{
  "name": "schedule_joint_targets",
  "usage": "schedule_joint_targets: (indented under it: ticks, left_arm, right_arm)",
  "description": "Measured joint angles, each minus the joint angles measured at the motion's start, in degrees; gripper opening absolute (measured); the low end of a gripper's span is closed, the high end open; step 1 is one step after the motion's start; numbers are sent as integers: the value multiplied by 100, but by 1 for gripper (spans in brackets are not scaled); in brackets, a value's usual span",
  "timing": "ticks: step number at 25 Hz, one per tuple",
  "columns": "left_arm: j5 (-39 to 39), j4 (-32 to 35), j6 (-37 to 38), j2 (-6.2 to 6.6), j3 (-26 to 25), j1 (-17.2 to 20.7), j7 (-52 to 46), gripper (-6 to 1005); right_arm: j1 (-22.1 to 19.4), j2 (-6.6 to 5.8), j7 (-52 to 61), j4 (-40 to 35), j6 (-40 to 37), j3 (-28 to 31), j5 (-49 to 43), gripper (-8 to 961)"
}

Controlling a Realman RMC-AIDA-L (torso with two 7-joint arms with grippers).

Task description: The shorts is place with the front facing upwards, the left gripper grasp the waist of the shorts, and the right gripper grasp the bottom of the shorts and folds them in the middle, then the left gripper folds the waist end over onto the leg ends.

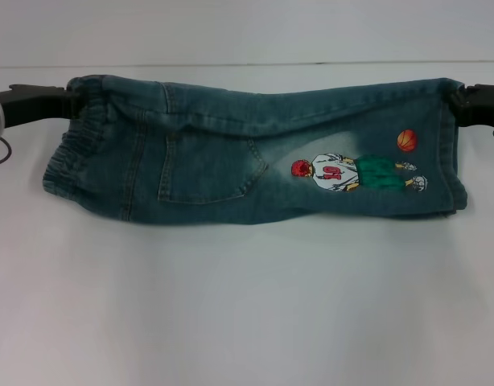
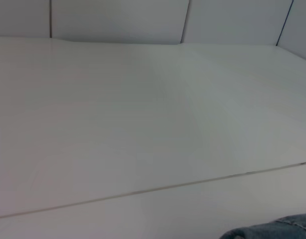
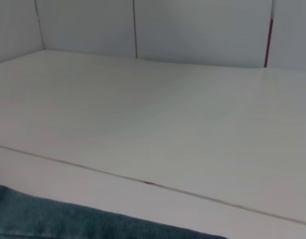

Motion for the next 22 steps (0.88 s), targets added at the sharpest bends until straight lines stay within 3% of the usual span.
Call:
schedule_joint_targets:
  ticks: [16,18,22]
  left_arm:
    - [-255,-133,-202,-9,287,-11,361,45]
    - [-384,-137,-218,-21,288,22,519,92]
    - [-732,-251,-448,-18,290,90,753,185]
  right_arm:
    - [46,2,-367,151,18,-87,235,50]
    - [50,6,-471,178,31,-97,304,50]
    - [51,9,-576,232,60,-124,426,172]
